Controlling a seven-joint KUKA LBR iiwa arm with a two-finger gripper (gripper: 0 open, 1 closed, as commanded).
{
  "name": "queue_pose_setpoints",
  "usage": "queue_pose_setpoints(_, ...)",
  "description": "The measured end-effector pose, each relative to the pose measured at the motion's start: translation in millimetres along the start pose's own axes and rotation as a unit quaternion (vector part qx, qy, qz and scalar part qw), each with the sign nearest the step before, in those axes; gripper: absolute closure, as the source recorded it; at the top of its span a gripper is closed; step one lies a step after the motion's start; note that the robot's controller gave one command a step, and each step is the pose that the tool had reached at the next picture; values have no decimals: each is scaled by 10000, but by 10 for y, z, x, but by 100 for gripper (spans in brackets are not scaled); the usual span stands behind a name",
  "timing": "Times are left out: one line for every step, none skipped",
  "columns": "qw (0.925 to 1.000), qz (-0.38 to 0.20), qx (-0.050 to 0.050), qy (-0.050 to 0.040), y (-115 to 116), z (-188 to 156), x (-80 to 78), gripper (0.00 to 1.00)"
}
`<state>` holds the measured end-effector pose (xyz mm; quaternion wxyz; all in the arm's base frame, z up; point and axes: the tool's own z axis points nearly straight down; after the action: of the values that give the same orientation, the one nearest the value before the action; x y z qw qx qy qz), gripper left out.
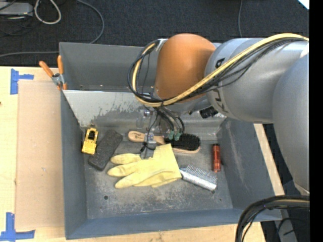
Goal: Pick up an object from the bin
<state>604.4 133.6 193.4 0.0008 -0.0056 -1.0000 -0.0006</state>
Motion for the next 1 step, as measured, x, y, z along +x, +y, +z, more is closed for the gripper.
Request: queue_pose_setpoints(10000, 0, 0, 0, 0, 0, 0, 0)
